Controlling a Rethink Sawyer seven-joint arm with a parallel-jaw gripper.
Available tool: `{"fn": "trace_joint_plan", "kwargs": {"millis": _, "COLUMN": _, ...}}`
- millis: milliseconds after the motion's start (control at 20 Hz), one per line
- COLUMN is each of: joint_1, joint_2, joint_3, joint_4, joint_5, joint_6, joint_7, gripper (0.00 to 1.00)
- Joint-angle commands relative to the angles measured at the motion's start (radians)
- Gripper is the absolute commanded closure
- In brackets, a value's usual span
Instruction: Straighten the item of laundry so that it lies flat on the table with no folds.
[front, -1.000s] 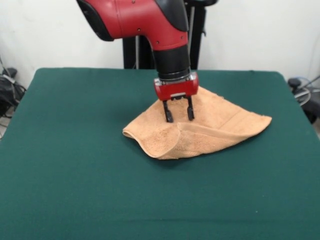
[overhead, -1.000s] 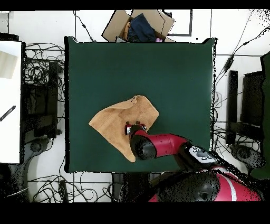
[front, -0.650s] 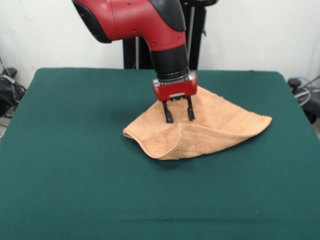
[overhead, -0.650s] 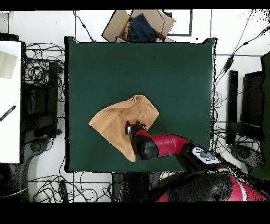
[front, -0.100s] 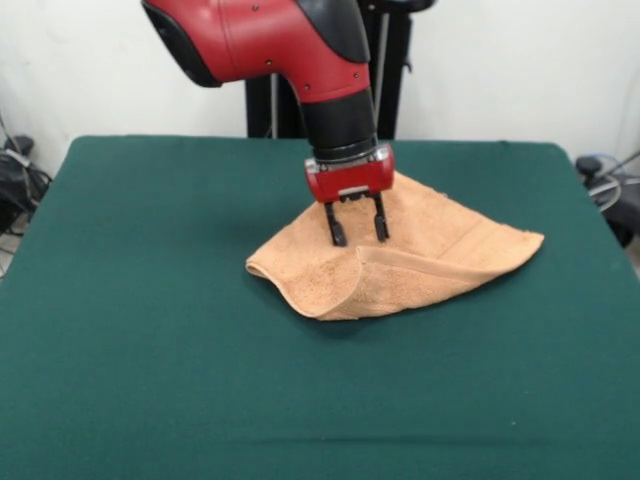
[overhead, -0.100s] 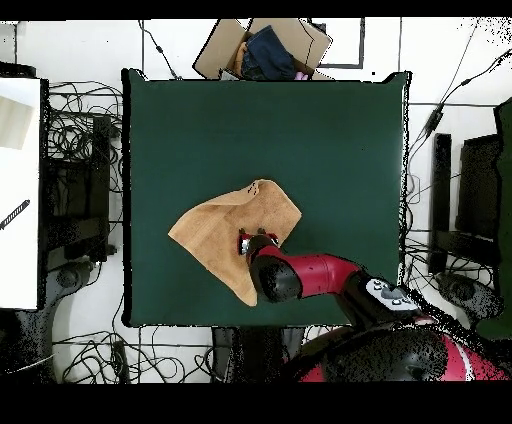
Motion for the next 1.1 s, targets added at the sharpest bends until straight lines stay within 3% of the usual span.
{"fn": "trace_joint_plan", "kwargs": {"millis": 50, "joint_1": 0.033, "joint_2": 0.175, "joint_3": 0.170, "joint_4": -0.221, "joint_5": -0.007, "joint_6": 0.003, "joint_7": 0.075, "gripper": 0.00}}
{"fn": "trace_joint_plan", "kwargs": {"millis": 1100, "joint_1": 0.070, "joint_2": 0.143, "joint_3": 0.146, "joint_4": -0.231, "joint_5": 0.021, "joint_6": 0.034, "joint_7": 0.074, "gripper": 0.00}}
